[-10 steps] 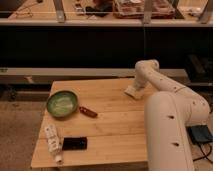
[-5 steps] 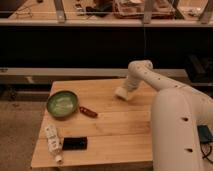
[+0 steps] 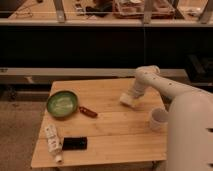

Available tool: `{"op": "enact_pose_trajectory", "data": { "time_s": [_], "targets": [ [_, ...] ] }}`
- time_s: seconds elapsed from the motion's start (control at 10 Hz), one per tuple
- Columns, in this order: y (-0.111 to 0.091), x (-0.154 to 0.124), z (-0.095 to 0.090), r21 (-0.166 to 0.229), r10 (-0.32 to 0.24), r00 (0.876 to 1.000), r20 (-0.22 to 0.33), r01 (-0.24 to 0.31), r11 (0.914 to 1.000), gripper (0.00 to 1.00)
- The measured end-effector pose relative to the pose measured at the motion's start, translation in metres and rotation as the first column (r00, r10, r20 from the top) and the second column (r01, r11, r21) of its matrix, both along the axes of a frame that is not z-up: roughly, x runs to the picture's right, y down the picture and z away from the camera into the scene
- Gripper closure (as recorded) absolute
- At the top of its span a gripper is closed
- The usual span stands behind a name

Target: Wipe the white sponge on the table

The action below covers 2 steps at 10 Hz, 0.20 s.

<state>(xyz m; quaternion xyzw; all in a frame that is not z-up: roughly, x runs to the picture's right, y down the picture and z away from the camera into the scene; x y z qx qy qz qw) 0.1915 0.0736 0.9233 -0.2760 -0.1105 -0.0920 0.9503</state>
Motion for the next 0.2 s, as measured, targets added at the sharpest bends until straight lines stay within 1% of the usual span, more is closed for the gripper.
{"op": "enact_pose_trajectory", "data": {
  "time_s": [0.1,0.2],
  "targets": [
    [0.008,0.012,-0.002,-0.008,-0.003,1.0,-0.019,0.003,1.0,0.5],
    [0.011,0.022,-0.002,-0.01,-0.001,0.999,-0.039,0.0,0.9999,0.5]
  ]
}}
